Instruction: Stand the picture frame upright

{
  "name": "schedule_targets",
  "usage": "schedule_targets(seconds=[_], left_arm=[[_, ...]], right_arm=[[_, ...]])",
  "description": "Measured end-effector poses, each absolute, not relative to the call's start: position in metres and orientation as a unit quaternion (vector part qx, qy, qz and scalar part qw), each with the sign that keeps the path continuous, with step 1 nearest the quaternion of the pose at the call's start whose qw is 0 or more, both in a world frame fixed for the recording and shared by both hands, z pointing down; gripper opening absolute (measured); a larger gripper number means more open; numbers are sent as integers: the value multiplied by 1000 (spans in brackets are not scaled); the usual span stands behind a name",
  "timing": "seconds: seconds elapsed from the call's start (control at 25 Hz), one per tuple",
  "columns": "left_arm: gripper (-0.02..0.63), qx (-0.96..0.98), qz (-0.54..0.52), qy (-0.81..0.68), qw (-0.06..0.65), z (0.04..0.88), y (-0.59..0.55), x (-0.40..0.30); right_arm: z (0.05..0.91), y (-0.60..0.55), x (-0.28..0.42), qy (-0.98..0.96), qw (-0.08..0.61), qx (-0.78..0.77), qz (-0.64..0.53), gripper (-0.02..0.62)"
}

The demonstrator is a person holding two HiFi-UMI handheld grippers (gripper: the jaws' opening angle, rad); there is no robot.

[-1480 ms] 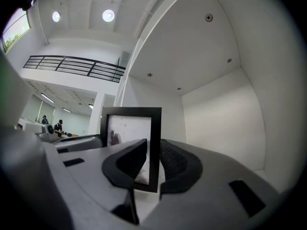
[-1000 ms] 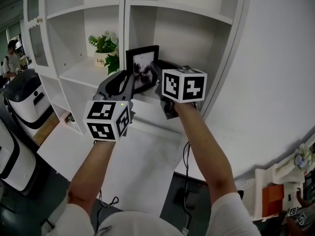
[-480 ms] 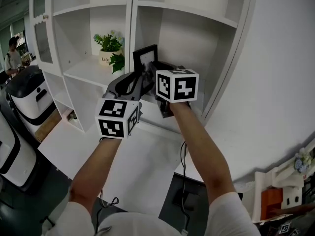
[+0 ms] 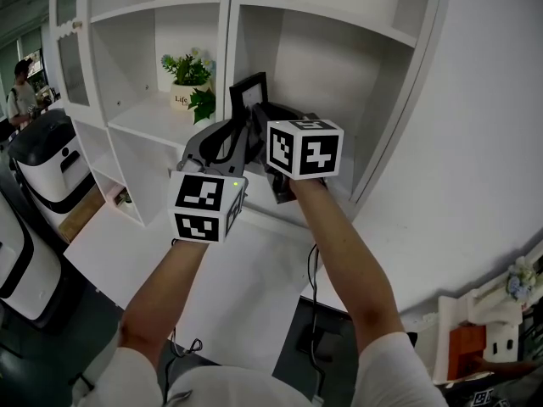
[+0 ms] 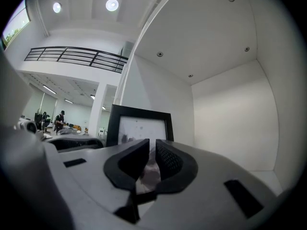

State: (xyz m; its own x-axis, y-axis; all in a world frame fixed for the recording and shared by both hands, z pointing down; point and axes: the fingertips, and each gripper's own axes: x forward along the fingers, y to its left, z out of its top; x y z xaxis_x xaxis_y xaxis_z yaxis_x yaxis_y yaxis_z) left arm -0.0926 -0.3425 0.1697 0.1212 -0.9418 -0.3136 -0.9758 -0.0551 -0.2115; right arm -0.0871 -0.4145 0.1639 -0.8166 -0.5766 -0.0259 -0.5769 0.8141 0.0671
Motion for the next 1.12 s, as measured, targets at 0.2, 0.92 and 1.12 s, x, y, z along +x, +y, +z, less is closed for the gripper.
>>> schedule_targets(seconds=[0.2, 0.92, 1.12], left_arm=[[67, -728, 46, 656, 191, 167, -341, -90], [22, -732, 80, 648, 196, 170, -300, -113], [17, -733, 88, 651, 178, 187, -281, -139]], right_arm=[[164, -413, -87, 953, 4, -302, 34, 49], [154, -394, -28, 934, 84, -345, 43, 8], [164, -369, -9, 930, 122, -347, 15, 8]])
